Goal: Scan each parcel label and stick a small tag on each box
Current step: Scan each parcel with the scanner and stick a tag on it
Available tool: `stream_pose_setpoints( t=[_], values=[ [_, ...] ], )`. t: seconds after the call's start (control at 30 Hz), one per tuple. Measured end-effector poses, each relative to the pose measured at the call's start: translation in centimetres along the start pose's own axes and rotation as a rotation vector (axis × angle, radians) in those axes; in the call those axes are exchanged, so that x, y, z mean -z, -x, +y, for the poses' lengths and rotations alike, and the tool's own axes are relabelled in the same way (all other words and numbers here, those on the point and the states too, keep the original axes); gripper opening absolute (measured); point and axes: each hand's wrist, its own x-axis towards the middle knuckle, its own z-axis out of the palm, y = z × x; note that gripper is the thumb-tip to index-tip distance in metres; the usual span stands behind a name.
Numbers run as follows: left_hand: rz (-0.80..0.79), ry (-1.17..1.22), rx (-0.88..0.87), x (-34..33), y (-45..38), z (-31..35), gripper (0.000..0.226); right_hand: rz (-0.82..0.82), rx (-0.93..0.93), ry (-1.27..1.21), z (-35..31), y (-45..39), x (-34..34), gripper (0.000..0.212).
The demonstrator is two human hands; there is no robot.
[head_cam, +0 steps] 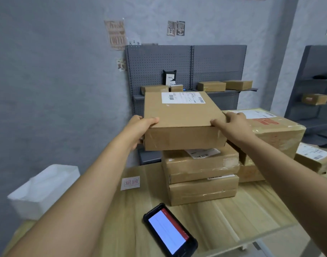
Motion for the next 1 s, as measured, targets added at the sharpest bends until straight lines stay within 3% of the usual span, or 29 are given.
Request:
stream_pose_setpoints(
  t=[0.2, 0.4, 0.5, 0.63, 0.87, 1.0],
  values=[
    [0.186, 0.102, 0.001, 5.6, 6.4, -1.2, 0.046, -0.187, -0.019, -0.395, -3.8, 2.9, -1.7, 0.064],
    [0.375, 0.178, 0.07, 10.0, 14.5, -6.3, 0.013, -0.415, 0.093, -0.491, -5.9, 9.7, -4.7, 0.057],
    [0.436, 0.144, 0.094, 12.0, 18.5, -8.3, 0.02, -0.529, 0.11, -0.525, -6.1, 13.6, -6.4, 0.044],
    [0.461, 0.049, 0.163, 14.0, 22.5, -11.5, 0.049, -0.71, 0.021, -0.54, -5.1, 18.0, -9.1, 0.055],
    [0.448, -0.078, 0.303, 16.2, 25.9, -17.6, 0.046, -0.826, -0.048, -0.412, -2.9, 23.6, -13.3, 0.041],
    [0.387, -0.113, 0.411, 17.6, 25.8, -20.1, 0.053, -0.841, -0.07, -0.328, -2.8, 25.5, -15.4, 0.059]
  ],
)
